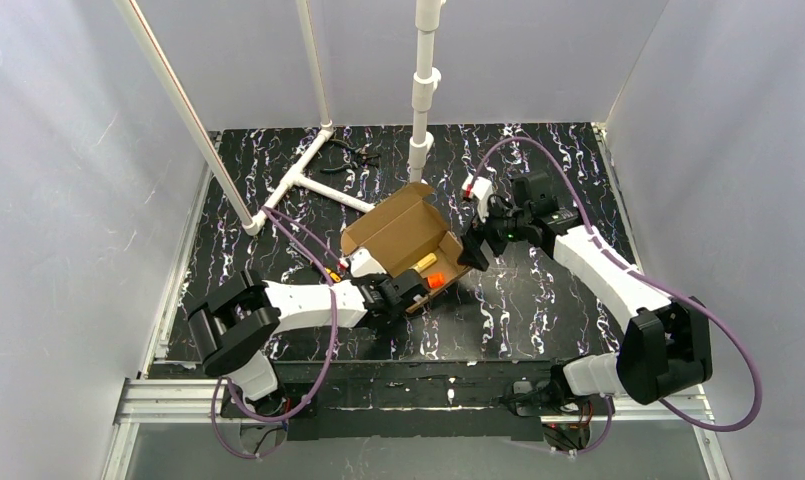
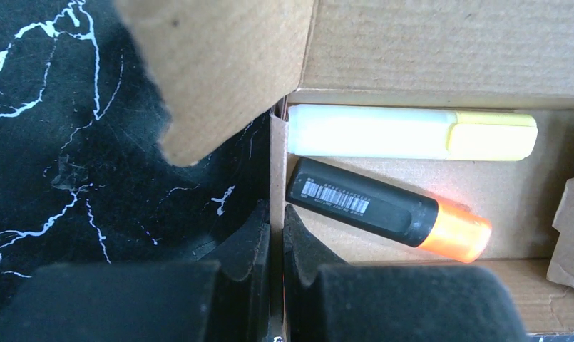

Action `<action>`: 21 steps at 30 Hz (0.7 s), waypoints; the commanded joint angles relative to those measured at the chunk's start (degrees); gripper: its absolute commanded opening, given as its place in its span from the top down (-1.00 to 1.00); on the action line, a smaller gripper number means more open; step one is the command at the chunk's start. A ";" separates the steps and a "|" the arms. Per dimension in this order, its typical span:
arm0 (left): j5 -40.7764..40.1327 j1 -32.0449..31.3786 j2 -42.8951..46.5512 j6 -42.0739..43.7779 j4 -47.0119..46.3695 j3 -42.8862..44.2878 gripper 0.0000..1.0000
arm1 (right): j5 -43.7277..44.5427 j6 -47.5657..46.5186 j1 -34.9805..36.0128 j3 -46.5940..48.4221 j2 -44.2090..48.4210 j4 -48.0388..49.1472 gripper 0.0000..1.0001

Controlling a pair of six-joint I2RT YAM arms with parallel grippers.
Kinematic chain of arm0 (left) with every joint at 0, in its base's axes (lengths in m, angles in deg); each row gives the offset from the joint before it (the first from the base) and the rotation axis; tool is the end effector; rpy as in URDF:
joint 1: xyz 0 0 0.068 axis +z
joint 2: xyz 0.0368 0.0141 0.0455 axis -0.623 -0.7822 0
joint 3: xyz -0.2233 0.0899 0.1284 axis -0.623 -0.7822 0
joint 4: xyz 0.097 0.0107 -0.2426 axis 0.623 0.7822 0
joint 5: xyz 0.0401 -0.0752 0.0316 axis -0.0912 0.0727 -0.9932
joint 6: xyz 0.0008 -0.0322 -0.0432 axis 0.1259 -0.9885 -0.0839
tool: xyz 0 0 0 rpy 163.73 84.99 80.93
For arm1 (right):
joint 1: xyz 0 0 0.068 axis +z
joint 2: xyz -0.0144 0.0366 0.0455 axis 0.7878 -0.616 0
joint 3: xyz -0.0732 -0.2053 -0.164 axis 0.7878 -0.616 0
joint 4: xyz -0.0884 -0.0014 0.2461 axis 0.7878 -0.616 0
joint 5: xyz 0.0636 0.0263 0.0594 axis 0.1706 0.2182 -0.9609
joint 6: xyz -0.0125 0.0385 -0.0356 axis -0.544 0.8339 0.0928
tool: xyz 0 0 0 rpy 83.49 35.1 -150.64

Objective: Fold the paper box

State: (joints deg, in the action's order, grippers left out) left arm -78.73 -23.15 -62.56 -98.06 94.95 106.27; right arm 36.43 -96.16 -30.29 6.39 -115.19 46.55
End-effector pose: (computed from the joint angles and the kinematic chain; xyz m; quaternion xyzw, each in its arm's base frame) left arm 0.1603 -0.2545 0.1624 -0.3193 0.8639 -0.1914 0.3393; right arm 0.2548 0.1228 0.2691 -0.4600 0.7664 0.2568 0.3675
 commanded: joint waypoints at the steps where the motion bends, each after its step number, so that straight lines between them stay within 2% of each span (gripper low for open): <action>1: 0.90 -0.71 -3.07 0.76 7.36 3.61 1.00 | 11.37 4.72 2.77 3.30 -0.24 3.44 -0.90; 7: 2.73 -0.97 -4.86 0.01 11.89 6.46 1.00 | 24.88 5.94 7.30 2.02 -5.68 7.92 -0.73; 14: 1.59 -1.07 -4.17 -0.04 16.68 8.77 1.00 | 29.20 5.85 8.85 -4.75 -6.83 14.63 -0.58; 17: 1.47 -1.28 -4.53 0.02 17.62 9.55 1.00 | 29.81 6.09 9.37 -7.01 -7.20 16.82 -0.41; 21: 0.79 -1.65 -5.16 0.22 19.33 11.12 1.00 | 30.84 6.26 10.02 -7.75 -7.68 18.63 -0.05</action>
State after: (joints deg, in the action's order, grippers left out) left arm -76.45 -24.11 -66.62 -98.04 108.41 115.14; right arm 64.72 -90.71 -21.04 -1.00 -122.51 59.60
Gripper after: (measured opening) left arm 0.040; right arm 0.599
